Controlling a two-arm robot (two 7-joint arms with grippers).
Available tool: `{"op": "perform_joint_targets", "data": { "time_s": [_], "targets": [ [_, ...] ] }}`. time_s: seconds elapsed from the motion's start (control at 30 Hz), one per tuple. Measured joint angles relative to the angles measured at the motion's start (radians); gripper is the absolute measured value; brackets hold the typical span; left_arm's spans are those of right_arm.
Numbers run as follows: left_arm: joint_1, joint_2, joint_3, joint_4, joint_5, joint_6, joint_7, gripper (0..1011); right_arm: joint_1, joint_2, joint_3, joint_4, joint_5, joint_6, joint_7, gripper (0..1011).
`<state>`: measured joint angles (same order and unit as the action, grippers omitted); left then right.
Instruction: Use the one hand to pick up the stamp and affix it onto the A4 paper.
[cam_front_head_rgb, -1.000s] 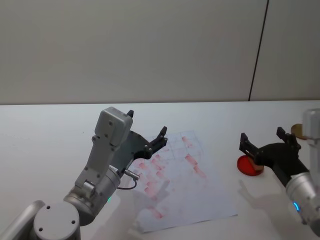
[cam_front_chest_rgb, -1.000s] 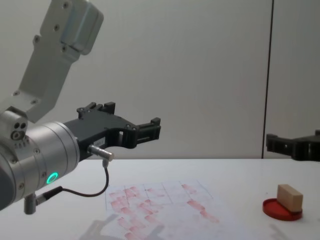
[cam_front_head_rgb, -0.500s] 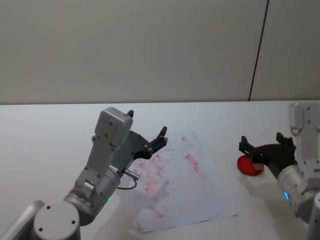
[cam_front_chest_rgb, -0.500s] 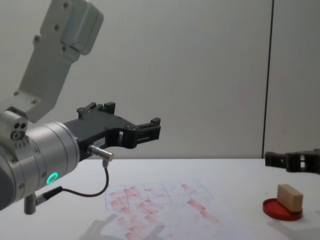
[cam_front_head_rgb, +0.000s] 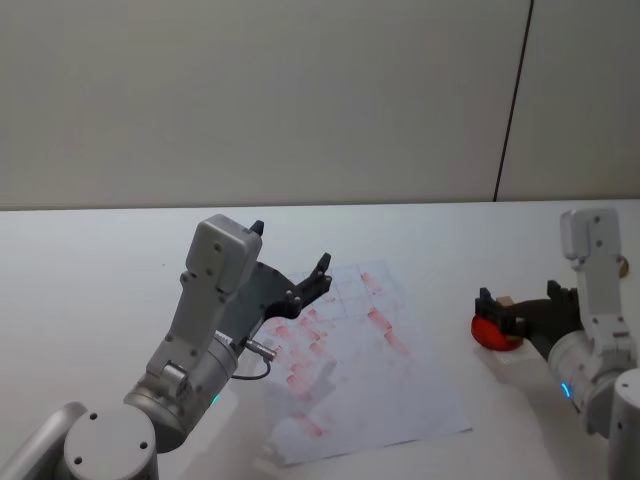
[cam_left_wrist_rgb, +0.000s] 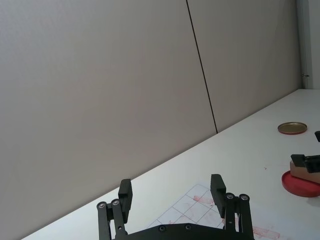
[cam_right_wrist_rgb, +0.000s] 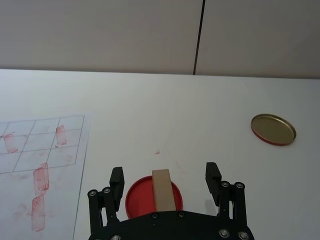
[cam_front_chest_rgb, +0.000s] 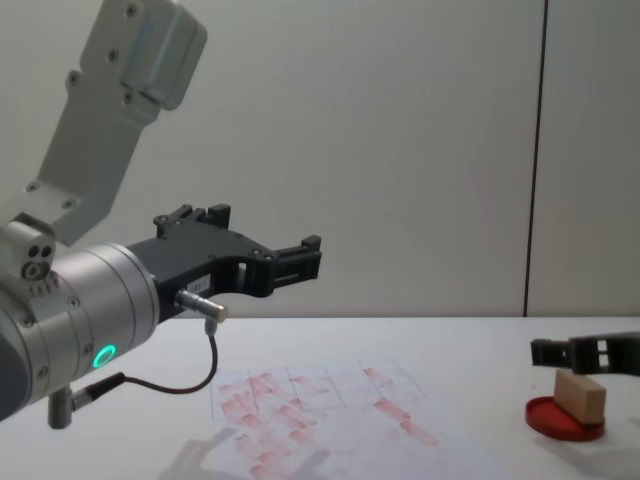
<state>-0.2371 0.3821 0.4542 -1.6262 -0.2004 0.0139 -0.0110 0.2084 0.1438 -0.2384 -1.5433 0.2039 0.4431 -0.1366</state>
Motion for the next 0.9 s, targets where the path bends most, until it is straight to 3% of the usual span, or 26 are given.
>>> {"op": "perform_joint_targets", "data": {
  "time_s": [0.27, 0.9],
  "targets": [
    [0.0, 0.0, 0.0, 0.0, 0.0, 0.0, 0.0, 993, 0.018, -0.003, 0.006, 0.039, -0.008, 0.018, 0.025, 902],
    [0.0, 0.0, 0.0, 0.0, 0.0, 0.0, 0.0, 993, 0.067, -0.017, 0.013, 0.136, -0.029, 0.02, 0.088, 303]
  ]
}}
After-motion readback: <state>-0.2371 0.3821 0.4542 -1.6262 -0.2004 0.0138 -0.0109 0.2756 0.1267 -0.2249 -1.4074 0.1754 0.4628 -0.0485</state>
